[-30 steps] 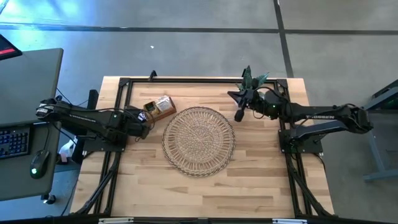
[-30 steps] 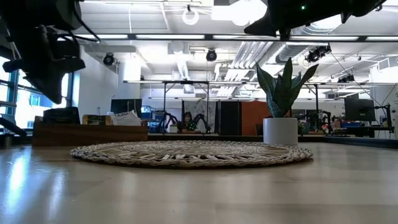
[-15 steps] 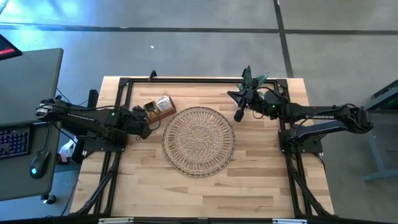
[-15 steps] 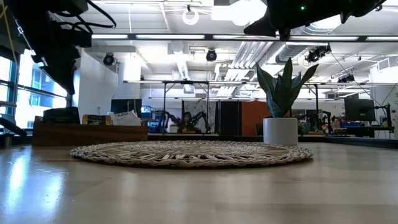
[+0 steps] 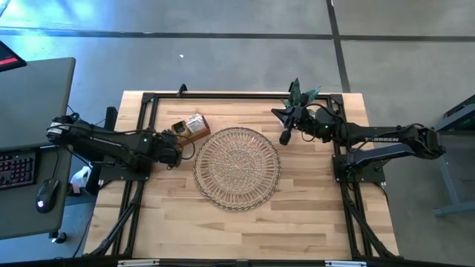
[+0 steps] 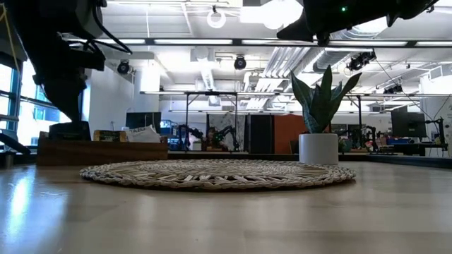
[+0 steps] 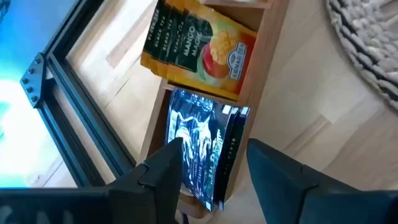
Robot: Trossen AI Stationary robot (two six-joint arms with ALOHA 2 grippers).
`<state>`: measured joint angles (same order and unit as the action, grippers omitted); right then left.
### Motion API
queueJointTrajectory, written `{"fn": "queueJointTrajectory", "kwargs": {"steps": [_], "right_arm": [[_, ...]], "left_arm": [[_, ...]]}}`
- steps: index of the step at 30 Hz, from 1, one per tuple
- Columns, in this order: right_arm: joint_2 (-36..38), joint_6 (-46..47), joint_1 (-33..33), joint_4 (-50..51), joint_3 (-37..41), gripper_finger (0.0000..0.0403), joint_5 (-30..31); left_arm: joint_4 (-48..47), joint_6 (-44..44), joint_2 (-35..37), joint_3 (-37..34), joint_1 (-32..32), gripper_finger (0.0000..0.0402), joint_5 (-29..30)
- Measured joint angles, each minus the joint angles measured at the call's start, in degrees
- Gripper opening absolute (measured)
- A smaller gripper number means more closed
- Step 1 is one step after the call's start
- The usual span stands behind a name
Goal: Pick & Place Tea
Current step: Adjust the black tea bags in the left compartment of the wooden organizer
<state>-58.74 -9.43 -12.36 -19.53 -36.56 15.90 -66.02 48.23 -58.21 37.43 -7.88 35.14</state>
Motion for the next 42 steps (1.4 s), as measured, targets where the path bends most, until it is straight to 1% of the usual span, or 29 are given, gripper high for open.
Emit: {"fn": "queueJointTrajectory", "kwargs": {"steps": [7,11,13,15,18,19,20,23,26,28,34,36,38,42], "right_arm": [[0.0,0.0,0.0,0.0,0.0,0.0000,0.0],[0.0,0.0,0.0,0.0,0.0,0.0000,0.0],[0.0,0.0,0.0,0.0,0.0,0.0001,0.0],[0.0,0.0,0.0,0.0,0.0,0.0001,0.0],[0.0,0.0,0.0,-0.1,0.0,0.0001,0.0],[0.0,0.0,0.0,-0.1,0.0,0.0001,0.0],[0.0,0.0,0.0,-0.1,0.0,0.0001,0.0],[0.0,0.0,0.0,-0.1,0.0,0.0001,0.0],[0.0,0.0,0.0,-0.1,0.0,0.0001,0.0],[0.0,0.0,0.0,-0.1,0.0,0.0002,0.0],[0.0,0.0,0.0,-0.1,0.0,0.0002,0.0],[0.0,0.0,0.0,-0.1,0.0,0.0002,0.0],[0.0,0.0,0.0,-0.1,0.0,0.0002,-0.2],[0.0,0.0,0.0,-0.2,-0.1,0.0002,-2.6]], "left_arm": [[-0.2,1.0,-2.0,-0.1,0.0,0.0171,-0.1],[-0.5,2.7,-2.1,-1.7,0.0,0.0151,-0.9],[-0.8,5.4,-2.1,-1.7,0.0,0.0131,-1.4],[-1.6,7.8,-2.1,-0.9,0.0,0.0099,-1.8],[-2.4,6.9,-2.0,0.7,0.0,0.0032,-3.7],[-3.1,6.0,-2.0,1.4,0.0,0.0016,-4.7],[-4.2,5.9,-2.0,2.4,0.0,0.0010,-5.4],[-8.9,6.0,-2.0,5.6,0.0,0.0014,-6.8],[-13.4,6.1,-2.0,8.9,0.0,0.0003,-8.0],[-15.8,6.3,-2.0,10.6,0.0,0.0004,-8.1],[-14.2,6.0,-2.0,11.6,0.0,0.0005,-7.3],[-14.2,6.0,-2.3,11.6,0.0,0.0014,-7.3],[-13.1,5.7,-3.5,11.6,0.0,0.0032,-7.4],[-13.5,5.6,-4.8,11.6,0.0,0.0084,-8.3]]}}
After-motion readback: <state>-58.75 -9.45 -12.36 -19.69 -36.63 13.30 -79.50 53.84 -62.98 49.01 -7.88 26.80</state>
